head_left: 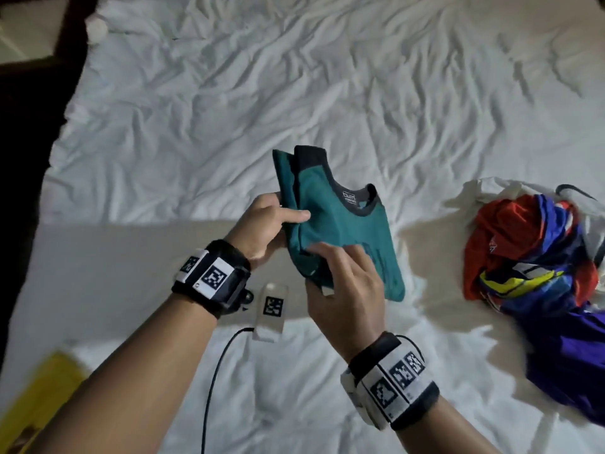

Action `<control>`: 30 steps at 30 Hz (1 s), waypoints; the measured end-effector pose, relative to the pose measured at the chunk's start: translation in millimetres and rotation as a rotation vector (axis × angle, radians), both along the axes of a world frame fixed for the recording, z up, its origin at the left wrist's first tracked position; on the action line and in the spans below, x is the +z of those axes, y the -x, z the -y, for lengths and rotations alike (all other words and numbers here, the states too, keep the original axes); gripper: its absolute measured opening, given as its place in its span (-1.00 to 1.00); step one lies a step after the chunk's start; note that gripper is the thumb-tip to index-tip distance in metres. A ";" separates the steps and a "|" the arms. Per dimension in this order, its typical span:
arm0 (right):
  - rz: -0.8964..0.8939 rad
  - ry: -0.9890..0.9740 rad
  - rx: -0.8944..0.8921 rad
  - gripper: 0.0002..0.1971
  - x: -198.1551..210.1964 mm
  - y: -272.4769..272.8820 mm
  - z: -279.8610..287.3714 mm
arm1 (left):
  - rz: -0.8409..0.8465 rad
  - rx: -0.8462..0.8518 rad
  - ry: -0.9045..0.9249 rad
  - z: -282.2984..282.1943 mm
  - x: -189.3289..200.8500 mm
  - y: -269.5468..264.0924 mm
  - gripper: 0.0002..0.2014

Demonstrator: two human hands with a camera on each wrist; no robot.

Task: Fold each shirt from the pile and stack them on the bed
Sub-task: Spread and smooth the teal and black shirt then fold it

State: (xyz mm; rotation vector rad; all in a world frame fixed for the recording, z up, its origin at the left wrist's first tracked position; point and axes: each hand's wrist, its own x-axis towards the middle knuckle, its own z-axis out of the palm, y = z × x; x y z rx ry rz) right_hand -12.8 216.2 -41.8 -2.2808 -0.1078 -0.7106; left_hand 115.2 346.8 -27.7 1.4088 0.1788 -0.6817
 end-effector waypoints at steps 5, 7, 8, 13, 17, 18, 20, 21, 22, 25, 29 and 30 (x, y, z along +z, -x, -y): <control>-0.384 0.185 0.294 -0.58 -47.5 5.6 -85.4 | -0.238 0.139 -0.119 -108.0 -84.2 25.6 -0.69; -0.539 0.169 0.337 -0.50 -76.3 9.1 -94.7 | -0.316 0.225 -0.270 -135.1 -122.0 38.4 -0.79; -0.588 0.129 0.292 -0.48 -91.2 8.7 -90.3 | -0.341 0.278 -0.334 -144.6 -139.8 45.1 -0.73; -0.843 -0.031 -0.298 -0.43 -153.4 -22.6 -12.2 | -0.295 0.438 -0.396 -150.2 -190.3 67.2 -0.46; -1.061 0.028 -0.344 -0.24 -177.9 -43.4 25.2 | -0.192 0.402 -0.630 -117.8 -185.3 79.2 -0.21; -1.097 0.024 -0.320 -0.26 -180.2 -47.3 27.1 | -0.179 0.362 -0.723 -109.9 -187.2 81.7 -0.21; -1.140 -0.078 -0.273 -0.38 -177.4 -53.8 26.7 | -0.156 0.275 -0.859 -97.0 -185.7 83.6 -0.25; -1.121 -0.143 -0.257 -0.45 -174.3 -55.5 27.1 | -0.141 0.258 -0.884 -93.6 -184.6 83.8 -0.29; -1.078 -0.192 -0.251 -0.50 -171.4 -55.3 28.5 | -0.122 0.265 -0.880 -92.1 -182.7 84.1 -0.35; -0.988 -0.238 -0.255 -0.57 -166.6 -38.8 34.2 | -0.079 0.300 -0.857 -100.8 -186.2 94.1 -0.51; -0.994 -0.281 -0.311 -0.57 -176.4 -1.2 40.9 | 0.071 0.293 -1.003 -113.6 -191.9 128.6 -0.62; -0.932 -0.271 -0.325 -0.57 -179.0 7.6 43.5 | 0.134 0.321 -1.057 -113.8 -191.0 138.1 -0.65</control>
